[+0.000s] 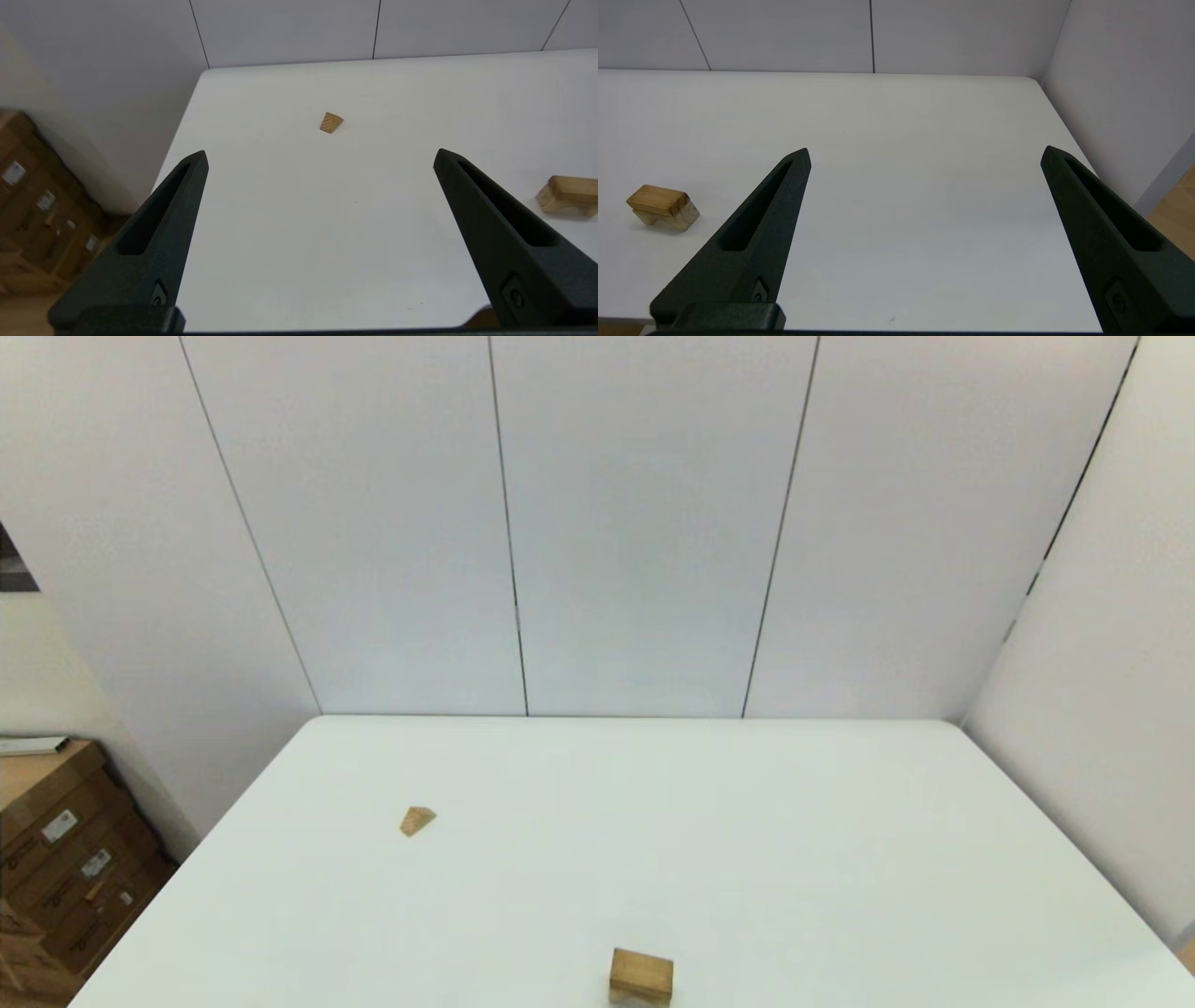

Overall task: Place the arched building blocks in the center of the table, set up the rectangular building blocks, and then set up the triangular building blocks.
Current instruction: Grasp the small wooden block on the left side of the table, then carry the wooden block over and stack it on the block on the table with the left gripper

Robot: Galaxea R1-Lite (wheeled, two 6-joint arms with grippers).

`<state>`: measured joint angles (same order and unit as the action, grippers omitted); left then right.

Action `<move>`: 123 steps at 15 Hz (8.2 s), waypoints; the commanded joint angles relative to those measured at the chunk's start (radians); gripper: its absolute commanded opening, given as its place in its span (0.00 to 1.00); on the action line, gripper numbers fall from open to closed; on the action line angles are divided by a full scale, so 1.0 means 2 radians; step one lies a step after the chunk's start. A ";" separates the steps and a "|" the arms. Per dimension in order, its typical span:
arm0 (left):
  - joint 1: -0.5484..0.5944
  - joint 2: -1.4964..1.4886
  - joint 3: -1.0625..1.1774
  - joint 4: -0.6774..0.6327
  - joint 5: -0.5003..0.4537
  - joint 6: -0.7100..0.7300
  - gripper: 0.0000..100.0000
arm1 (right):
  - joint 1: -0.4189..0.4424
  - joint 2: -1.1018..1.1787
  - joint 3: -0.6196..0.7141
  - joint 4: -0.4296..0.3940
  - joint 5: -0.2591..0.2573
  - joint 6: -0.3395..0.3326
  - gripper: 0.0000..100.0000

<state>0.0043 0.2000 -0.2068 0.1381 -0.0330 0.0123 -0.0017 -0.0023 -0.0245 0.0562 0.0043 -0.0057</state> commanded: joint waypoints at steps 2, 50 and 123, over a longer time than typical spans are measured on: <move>0.000 0.480 -0.157 -0.100 -0.004 -0.054 1.00 | 0.000 0.000 0.000 0.000 0.000 0.000 1.00; -0.005 1.107 -0.381 -0.390 -0.150 0.151 1.00 | 0.000 0.000 0.000 0.000 0.000 0.000 1.00; -0.381 1.016 -0.338 -0.278 -0.228 0.275 0.00 | 0.000 0.000 0.000 0.000 0.000 0.000 1.00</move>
<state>-0.7591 2.2187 -0.8836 -0.4151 -0.4868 0.5585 -0.0017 -0.0013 -0.0245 0.0562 0.0038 -0.0053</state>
